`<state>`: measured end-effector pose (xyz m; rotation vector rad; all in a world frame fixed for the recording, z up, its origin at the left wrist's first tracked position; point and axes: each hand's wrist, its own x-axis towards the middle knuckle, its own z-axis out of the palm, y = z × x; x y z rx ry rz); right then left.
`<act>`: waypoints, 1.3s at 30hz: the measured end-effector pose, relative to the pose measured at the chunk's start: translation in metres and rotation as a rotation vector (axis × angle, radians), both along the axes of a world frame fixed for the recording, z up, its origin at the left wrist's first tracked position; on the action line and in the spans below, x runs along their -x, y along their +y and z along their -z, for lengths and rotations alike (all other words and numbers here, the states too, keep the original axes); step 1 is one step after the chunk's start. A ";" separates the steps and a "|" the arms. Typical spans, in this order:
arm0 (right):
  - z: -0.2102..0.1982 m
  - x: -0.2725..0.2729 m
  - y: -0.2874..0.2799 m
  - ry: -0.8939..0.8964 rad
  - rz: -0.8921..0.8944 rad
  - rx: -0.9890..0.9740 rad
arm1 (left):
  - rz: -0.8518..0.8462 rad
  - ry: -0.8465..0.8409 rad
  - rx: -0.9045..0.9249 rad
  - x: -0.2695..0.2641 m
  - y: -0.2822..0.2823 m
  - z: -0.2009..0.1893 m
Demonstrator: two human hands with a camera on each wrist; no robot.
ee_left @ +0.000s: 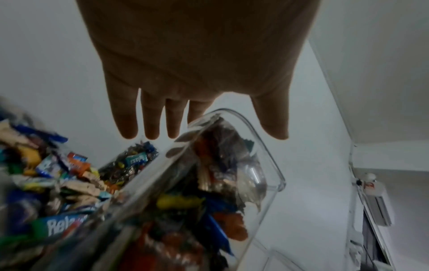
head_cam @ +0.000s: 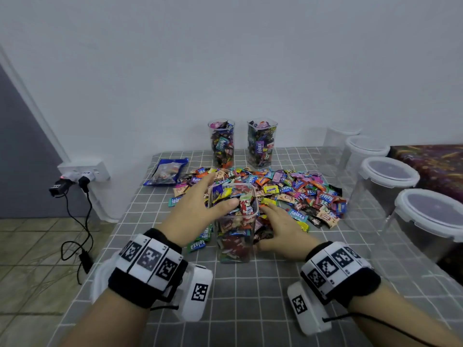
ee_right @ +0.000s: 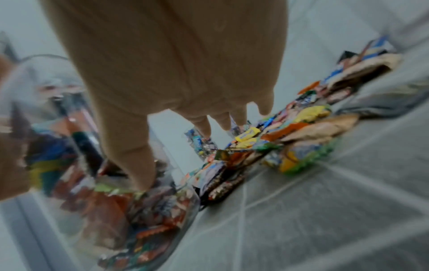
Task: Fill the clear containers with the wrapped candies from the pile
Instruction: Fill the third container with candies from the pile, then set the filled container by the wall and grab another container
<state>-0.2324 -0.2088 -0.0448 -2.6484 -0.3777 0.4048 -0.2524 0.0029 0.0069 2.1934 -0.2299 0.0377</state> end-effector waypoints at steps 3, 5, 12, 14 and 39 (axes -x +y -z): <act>0.008 -0.006 -0.006 -0.051 0.078 0.157 | 0.043 0.082 0.118 0.000 0.000 0.009; 0.012 -0.008 -0.011 -0.055 0.095 0.240 | 0.061 0.117 0.162 0.001 0.000 0.012; 0.024 -0.013 -0.021 0.030 0.060 0.351 | 0.144 0.148 0.376 0.001 -0.004 0.017; 0.026 -0.014 -0.023 0.037 0.051 0.356 | 0.127 0.142 0.379 0.000 -0.003 0.019; 0.035 -0.019 -0.036 0.022 0.002 0.249 | 0.002 -0.179 0.346 -0.209 -0.154 -0.032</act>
